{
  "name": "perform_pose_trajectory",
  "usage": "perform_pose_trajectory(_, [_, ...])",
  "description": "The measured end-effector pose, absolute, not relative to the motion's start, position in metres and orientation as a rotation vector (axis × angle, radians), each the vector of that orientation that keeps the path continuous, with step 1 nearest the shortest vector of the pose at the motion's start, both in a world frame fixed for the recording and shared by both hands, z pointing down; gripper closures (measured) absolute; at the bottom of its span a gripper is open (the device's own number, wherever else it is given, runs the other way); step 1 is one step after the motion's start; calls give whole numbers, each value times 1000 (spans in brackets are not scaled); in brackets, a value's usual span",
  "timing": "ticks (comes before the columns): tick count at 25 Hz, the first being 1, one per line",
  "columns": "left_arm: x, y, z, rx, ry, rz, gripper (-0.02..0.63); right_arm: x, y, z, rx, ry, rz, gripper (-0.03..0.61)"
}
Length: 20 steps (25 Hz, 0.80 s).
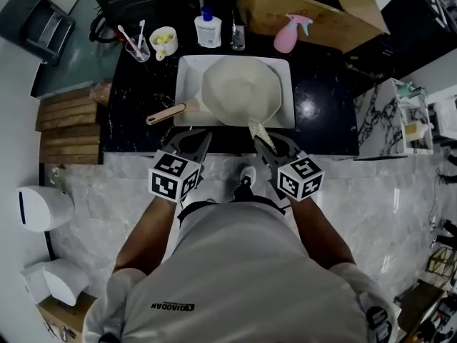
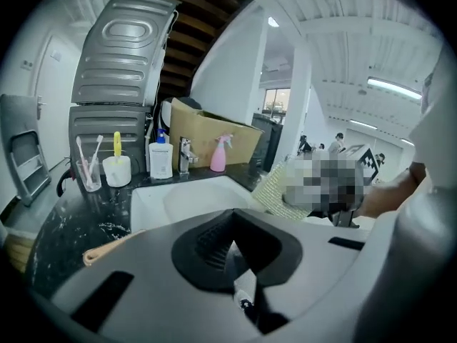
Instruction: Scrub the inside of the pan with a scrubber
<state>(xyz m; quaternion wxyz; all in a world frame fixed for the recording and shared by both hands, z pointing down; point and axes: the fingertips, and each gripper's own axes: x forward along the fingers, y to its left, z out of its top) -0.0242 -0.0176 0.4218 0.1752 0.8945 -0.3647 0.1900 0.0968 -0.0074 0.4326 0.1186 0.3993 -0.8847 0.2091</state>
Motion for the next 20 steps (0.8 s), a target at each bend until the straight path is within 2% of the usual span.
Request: perform_pose_trajectory(20, [-61,122,409,2654,-868,494,598,44,142,413,1428,-2556,584,497])
